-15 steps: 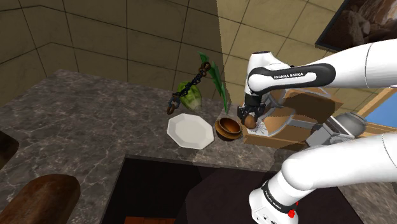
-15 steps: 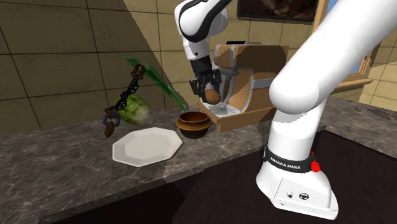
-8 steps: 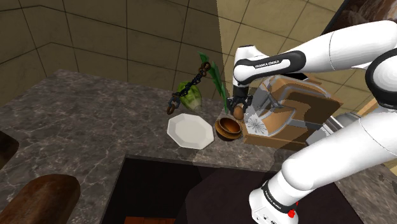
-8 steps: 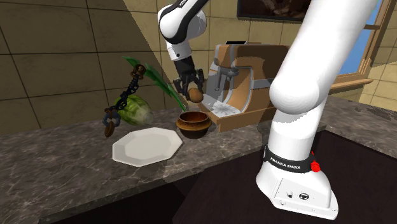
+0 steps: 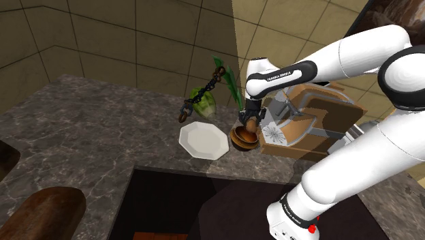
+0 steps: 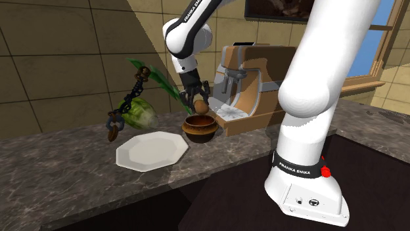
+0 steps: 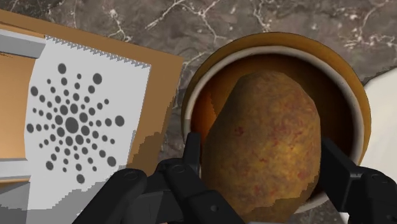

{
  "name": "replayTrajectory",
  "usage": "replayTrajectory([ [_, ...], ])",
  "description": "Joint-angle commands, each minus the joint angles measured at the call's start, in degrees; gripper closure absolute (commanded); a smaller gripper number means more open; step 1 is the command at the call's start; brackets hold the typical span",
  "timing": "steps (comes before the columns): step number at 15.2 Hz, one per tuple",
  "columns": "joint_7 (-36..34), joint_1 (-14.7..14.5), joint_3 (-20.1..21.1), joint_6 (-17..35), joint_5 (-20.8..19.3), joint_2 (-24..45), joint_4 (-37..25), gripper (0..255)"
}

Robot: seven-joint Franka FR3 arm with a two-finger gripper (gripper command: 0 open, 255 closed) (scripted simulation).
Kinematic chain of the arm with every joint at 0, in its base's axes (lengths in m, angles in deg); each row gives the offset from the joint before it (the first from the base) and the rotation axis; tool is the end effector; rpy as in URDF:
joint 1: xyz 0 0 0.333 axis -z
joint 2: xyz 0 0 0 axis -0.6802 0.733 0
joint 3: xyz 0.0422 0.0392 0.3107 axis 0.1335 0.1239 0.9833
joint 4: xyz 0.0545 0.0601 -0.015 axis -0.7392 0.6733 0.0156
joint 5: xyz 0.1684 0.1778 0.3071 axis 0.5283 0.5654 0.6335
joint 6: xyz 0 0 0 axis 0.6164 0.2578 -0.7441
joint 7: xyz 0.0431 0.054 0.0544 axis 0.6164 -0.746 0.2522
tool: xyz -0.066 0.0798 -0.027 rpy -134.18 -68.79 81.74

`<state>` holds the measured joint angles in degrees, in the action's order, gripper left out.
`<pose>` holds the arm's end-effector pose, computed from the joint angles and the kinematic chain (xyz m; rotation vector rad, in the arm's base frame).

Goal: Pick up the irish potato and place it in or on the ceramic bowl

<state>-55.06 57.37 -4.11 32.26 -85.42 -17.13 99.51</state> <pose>0.4262 -0.1156 0.3295 2.8485 -0.6759 -0.3557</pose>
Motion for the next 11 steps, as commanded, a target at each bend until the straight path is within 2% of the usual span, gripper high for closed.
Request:
replayTrajectory([
  [1,-0.3,0.1,-0.1,1.7,-0.3,1.1,0.5,255],
  [4,-0.8,0.2,-0.1,3.8,-0.6,2.6,1.2,255],
  [11,-0.8,0.2,-0.1,3.8,-0.6,2.6,1.2,255],
])
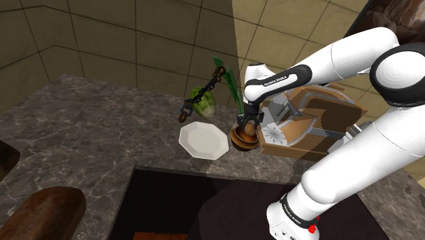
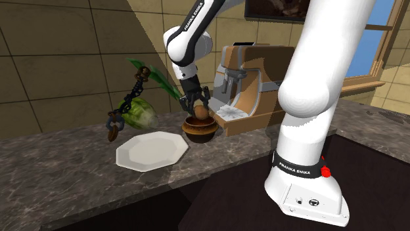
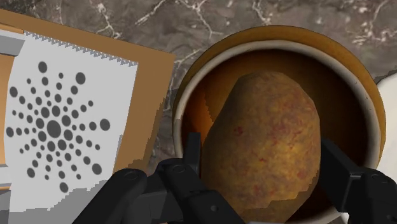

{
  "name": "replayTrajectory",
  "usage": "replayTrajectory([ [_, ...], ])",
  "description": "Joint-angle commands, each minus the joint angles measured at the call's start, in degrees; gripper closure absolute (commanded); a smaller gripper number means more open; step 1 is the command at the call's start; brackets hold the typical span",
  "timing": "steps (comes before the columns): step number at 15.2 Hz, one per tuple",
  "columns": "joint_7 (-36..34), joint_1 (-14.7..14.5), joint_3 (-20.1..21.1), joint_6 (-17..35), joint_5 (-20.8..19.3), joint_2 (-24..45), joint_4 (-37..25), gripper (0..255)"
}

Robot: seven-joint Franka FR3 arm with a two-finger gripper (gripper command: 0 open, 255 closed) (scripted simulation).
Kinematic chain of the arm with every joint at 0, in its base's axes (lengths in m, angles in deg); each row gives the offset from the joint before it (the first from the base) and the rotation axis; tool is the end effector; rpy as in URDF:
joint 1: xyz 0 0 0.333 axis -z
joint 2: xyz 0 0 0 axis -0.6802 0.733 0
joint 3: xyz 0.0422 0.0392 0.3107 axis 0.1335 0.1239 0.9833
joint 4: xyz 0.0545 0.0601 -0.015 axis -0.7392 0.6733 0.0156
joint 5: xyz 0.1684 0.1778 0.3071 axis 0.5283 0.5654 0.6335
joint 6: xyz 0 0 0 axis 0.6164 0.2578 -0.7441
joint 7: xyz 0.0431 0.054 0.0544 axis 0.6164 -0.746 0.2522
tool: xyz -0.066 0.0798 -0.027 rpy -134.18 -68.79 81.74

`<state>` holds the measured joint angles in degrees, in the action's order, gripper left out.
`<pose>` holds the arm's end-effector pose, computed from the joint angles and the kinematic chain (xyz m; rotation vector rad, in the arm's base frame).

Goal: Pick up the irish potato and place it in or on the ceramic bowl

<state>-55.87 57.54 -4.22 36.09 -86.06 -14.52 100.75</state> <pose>0.4262 -0.1164 0.3048 2.8487 -0.6759 -0.3547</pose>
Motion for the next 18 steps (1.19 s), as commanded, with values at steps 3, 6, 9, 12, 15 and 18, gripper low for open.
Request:
replayTrajectory([
  [3,0.0,0.0,0.0,0.0,0.0,0.0,0.0,0],
  [6,0.0,0.0,0.0,0.0,0.0,0.0,0.0,0],
  [9,0.4,-0.4,0.4,-4.1,0.8,-1.6,-2.5,0],
  [12,0.7,-0.8,0.7,-7.7,1.5,-2.7,-4.9,0],
  [15,0.7,-0.8,0.7,-7.7,1.5,-2.7,-4.9,0],
  [18,0.7,-0.8,0.7,-7.7,1.5,-2.7,-4.9,0],
])
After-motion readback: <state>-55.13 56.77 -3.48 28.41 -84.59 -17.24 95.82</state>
